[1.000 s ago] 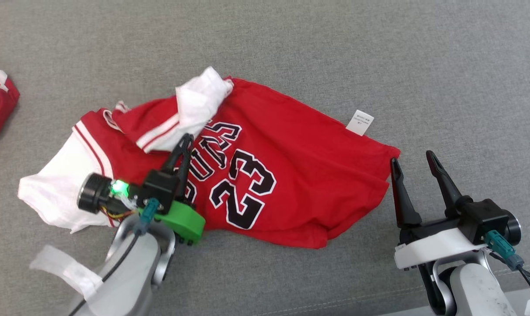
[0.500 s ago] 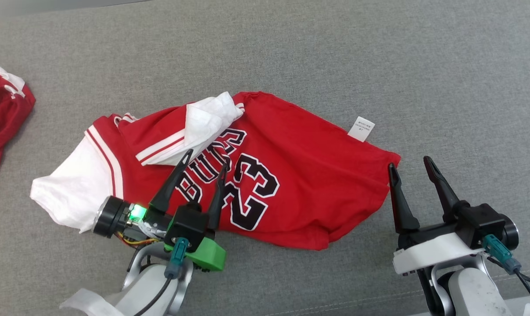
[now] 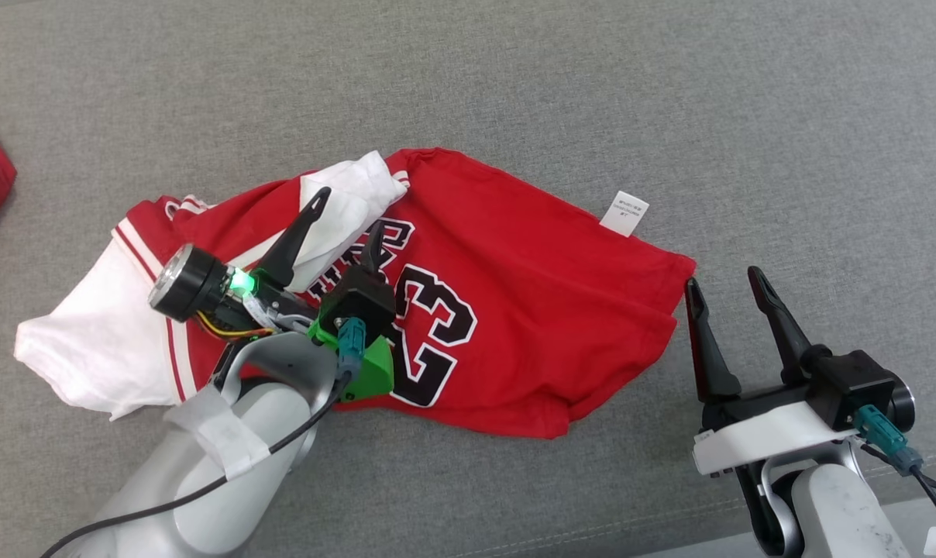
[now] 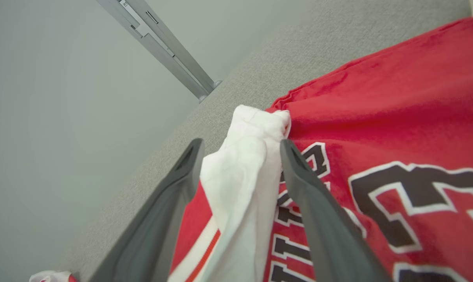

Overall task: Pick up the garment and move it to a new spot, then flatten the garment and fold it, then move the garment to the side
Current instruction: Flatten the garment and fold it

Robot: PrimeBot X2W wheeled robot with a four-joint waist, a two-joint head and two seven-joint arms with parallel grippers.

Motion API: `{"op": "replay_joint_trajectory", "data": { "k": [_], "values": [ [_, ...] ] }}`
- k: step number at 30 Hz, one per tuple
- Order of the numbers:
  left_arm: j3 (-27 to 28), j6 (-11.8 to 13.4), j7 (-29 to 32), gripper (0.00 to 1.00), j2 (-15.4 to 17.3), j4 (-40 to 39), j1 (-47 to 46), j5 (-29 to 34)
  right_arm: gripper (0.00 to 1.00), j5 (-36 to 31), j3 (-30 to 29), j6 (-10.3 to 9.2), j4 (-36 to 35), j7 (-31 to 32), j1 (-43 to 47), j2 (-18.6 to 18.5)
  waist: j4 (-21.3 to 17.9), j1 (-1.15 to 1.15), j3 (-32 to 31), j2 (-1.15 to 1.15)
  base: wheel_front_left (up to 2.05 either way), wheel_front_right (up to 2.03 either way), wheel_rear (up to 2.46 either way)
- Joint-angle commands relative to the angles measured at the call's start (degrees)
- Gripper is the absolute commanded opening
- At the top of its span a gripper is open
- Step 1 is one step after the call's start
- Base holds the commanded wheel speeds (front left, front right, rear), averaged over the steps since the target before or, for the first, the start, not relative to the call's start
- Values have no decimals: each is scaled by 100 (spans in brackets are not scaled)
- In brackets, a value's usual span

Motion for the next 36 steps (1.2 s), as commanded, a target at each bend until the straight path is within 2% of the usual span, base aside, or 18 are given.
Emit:
{"op": "replay_joint_trajectory", "data": {
  "k": [1, 3, 4, 5, 6, 14, 17, 19, 20, 21, 22, 27, 36],
  "values": [
    [-19, -26, 129, 100, 64, -16, -68, 18, 100, 30, -26, 1, 0, -1, -57, -10, -43, 0, 41, 0, 0, 0, 0],
    [-34, -47, 320, 100, 108, -93, -83, 44, 100, 51, -32, 1, -9, -1, -65, -10, -62, 0, 58, 0, 0, 0, 0],
    [-45, -44, 418, 84, 132, -150, -73, 51, 100, 58, -35, 1, -12, -1, -69, -10, -69, 0, 66, 0, 0, 0, 0],
    [-54, -30, 534, 21, 176, -293, -53, 70, 100, 72, -43, 1, -17, -1, -78, -10, -77, 0, 78, 0, 0, 0, 0],
    [-56, -17, 580, 0, 199, -362, -45, 71, 100, 80, -44, 1, -18, -1, -84, -10, -78, 0, 84, 0, 0, 0, 0],
    [51, 89, 682, 0, 433, -1216, 47, 25, 100, 50, -23, 1, -25, -1, -90, -10, 7, 0, 91, 0, 0, 0, 0],
    [187, 129, 682, 0, 523, -1543, 207, -180, 100, 16, -41, 1, -8, -1, -94, -10, 63, 0, 85, 0, 0, 0, 0],
    [230, 61, 724, 0, 542, -1708, 318, -372, 100, 3, -72, 1, -4, -1, -102, -10, 106, 0, 86, 0, 0, 0, 0],
    [179, -2, 784, 16, 578, -1752, 339, -403, 100, -20, -72, 1, 6, -1, -100, -10, 127, 0, 85, 0, 0, 0, 0],
    [130, -43, 862, 50, 567, -1772, 363, -430, 100, -30, -66, 1, 18, -1, -103, -9, 142, 0, 84, 0, 0, 0, 0],
    [48, -117, 953, 100, 568, -1776, 343, -395, 100, -37, -51, 1, 28, -1, -111, -10, 152, 0, 87, 0, 0, 0, 0],
    [-199, -305, 1305, 100, 482, -1605, 79, -197, 100, 0, 21, 1, 49, -1, -183, -10, 114, 0, 144, 0, 0, 0, 0],
    [-296, -304, 1601, 100, 629, -934, -290, 116, 100, 102, 28, 1, 46, 0, -221, -10, -51, 0, 282, 0, 0, 0, 0]
  ]
}}
